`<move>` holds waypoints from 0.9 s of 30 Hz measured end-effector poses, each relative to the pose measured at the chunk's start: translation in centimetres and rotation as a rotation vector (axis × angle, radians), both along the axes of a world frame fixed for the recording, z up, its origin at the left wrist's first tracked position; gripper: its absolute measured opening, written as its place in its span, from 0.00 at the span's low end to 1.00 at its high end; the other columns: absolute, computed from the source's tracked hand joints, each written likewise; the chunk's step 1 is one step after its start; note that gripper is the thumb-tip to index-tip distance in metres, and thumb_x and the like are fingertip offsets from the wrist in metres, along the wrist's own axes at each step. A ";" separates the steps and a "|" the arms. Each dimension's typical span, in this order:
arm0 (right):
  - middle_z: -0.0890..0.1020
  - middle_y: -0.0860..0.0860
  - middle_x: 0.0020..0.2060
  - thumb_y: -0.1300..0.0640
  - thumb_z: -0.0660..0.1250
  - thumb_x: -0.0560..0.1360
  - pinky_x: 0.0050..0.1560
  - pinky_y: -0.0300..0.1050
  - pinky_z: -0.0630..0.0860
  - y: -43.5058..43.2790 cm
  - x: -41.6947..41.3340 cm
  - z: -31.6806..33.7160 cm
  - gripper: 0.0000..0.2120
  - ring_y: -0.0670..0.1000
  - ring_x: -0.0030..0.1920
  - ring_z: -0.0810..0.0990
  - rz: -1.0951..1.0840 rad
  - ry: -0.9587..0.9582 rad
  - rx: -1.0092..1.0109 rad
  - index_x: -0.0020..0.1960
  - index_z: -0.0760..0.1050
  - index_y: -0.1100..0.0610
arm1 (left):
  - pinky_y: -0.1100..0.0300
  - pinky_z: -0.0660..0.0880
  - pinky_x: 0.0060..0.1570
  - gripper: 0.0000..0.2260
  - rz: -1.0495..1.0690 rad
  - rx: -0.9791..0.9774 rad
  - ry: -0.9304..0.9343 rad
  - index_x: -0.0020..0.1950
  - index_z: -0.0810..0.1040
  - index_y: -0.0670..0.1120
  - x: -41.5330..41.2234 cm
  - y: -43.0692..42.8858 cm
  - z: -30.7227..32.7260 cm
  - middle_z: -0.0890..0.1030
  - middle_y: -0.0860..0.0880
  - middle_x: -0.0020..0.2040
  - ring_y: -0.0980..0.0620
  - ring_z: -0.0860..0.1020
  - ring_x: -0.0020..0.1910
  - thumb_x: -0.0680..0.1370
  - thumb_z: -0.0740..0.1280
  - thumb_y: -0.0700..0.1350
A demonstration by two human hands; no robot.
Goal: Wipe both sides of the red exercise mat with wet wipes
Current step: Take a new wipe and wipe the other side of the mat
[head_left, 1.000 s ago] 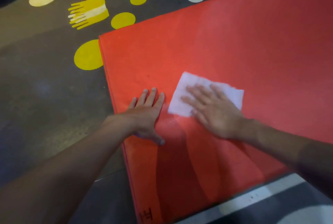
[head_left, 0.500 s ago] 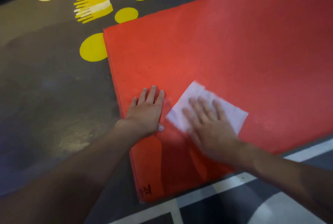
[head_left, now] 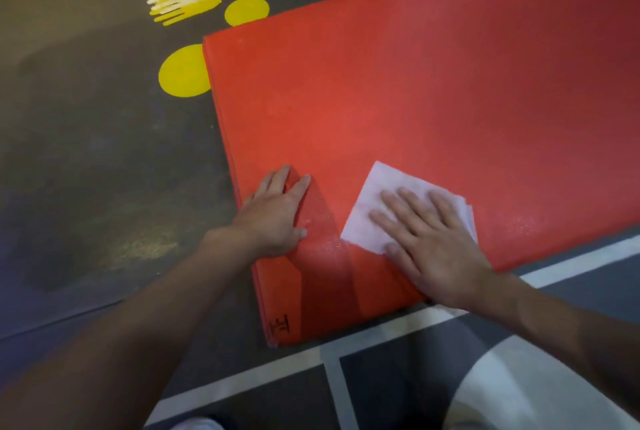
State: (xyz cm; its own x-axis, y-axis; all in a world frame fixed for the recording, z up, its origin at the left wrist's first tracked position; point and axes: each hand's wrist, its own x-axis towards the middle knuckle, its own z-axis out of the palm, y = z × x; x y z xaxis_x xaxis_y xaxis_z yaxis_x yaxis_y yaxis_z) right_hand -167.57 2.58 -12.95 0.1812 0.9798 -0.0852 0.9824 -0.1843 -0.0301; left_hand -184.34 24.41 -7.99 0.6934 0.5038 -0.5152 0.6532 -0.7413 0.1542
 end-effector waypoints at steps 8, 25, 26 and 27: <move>0.56 0.53 0.79 0.43 0.51 0.83 0.76 0.64 0.52 -0.3 -4.7 -0.4 0.25 0.58 0.79 0.54 0.386 0.001 0.016 0.79 0.56 0.45 | 0.47 0.49 0.76 0.43 0.071 0.035 -0.007 0.79 0.43 0.63 -0.7 -0.7 -0.4 0.38 0.43 0.80 0.40 0.40 0.79 0.76 0.71 0.52; 0.55 0.53 0.79 0.42 0.49 0.82 0.76 0.65 0.49 4.1 -6.3 0.3 0.26 0.58 0.79 0.51 0.530 0.060 -0.042 0.79 0.55 0.44 | 0.54 0.59 0.71 0.35 0.076 0.008 -0.098 0.78 0.59 0.53 -1.0 1.5 1.0 0.60 0.45 0.74 0.41 0.61 0.69 0.73 0.64 0.38; 0.56 0.51 0.80 0.42 0.49 0.82 0.76 0.64 0.49 5.1 -4.9 0.2 0.26 0.56 0.79 0.52 0.495 0.065 -0.025 0.79 0.55 0.43 | 0.55 0.58 0.70 0.34 0.073 0.011 -0.104 0.78 0.59 0.51 -1.0 1.8 1.0 0.62 0.45 0.73 0.41 0.62 0.68 0.73 0.64 0.38; 0.56 0.51 0.79 0.42 0.50 0.81 0.76 0.64 0.50 6.2 -3.8 0.1 0.26 0.56 0.79 0.53 0.382 0.075 -0.012 0.79 0.57 0.42 | 0.56 0.58 0.69 0.34 0.072 0.020 -0.110 0.78 0.59 0.49 -1.0 2.0 0.9 0.63 0.44 0.72 0.41 0.63 0.67 0.73 0.64 0.37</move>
